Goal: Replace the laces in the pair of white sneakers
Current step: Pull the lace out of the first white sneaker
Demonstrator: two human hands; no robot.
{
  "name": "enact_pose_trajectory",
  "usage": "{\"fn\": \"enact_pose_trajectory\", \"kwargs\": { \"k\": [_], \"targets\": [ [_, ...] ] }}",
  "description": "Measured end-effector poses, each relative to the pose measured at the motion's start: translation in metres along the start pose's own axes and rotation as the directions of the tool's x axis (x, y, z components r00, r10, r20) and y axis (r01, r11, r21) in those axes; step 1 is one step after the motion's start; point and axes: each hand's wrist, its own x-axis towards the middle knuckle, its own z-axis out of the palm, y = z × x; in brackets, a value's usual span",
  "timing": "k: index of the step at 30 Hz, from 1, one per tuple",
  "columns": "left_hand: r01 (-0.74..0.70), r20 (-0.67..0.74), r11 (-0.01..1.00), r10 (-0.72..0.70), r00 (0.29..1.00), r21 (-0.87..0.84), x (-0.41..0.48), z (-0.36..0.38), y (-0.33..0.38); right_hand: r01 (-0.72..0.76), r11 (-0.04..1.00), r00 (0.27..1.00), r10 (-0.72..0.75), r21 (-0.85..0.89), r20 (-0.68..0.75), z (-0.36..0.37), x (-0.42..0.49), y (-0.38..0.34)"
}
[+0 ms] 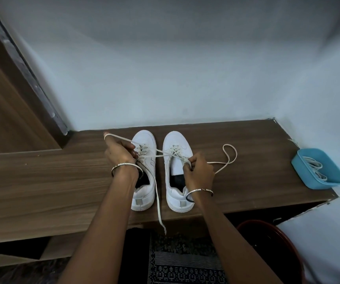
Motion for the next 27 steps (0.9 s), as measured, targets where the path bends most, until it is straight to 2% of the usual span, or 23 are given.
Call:
{"fn": "enact_pose_trajectory", "kwargs": {
  "k": [7,13,15,18,20,22,23,25,26,27],
  "targets": [
    [0.044,0.052,0.999,-0.045,0.998,0.011,0.000,-0.001,0.001,-0.011,1.000,1.000,0.011,0.002,-0.002,0.000,0.000,0.000],
    [0.102,0.009,0.984,-0.102,0.995,-0.145,0.016,-0.009,0.020,-0.026,1.000,1.000,0.026,0.016,-0.012,0.002,0.000,0.001],
    [0.047,0.034,0.978,-0.041,0.999,-0.204,0.023,-0.012,0.023,-0.028,0.999,0.999,0.029,0.021,-0.017,0.003,0.000,0.002],
    [-0.135,0.079,0.926,0.173,0.982,-0.353,0.031,-0.017,0.028,-0.045,0.998,0.999,0.046,0.043,-0.023,0.003,0.000,0.002],
    [-0.237,0.060,0.896,0.279,0.959,-0.374,0.039,-0.024,0.037,-0.047,0.998,0.999,0.048,0.042,-0.024,0.003,0.000,0.003],
    [-0.262,-0.034,0.926,0.263,0.964,-0.273,0.042,-0.028,0.052,-0.041,0.998,0.999,0.042,0.041,-0.021,0.004,0.000,0.002],
    [-0.224,-0.080,0.959,0.213,0.974,-0.175,0.045,-0.030,0.057,-0.041,0.998,0.999,0.041,0.038,-0.022,0.004,0.000,0.003],
    [-0.087,-0.072,0.976,0.103,0.992,0.201,0.046,-0.034,0.067,-0.040,0.998,0.999,0.041,0.041,-0.024,0.004,0.000,0.003],
    [-0.051,-0.020,0.883,0.069,0.997,0.467,0.044,-0.036,0.069,-0.039,0.998,0.999,0.040,0.043,-0.024,0.005,0.000,0.004],
    [-0.069,0.032,0.702,0.066,0.997,0.709,0.044,-0.040,0.065,-0.040,0.998,0.999,0.041,0.044,-0.023,0.005,0.000,0.004]
  ]
}}
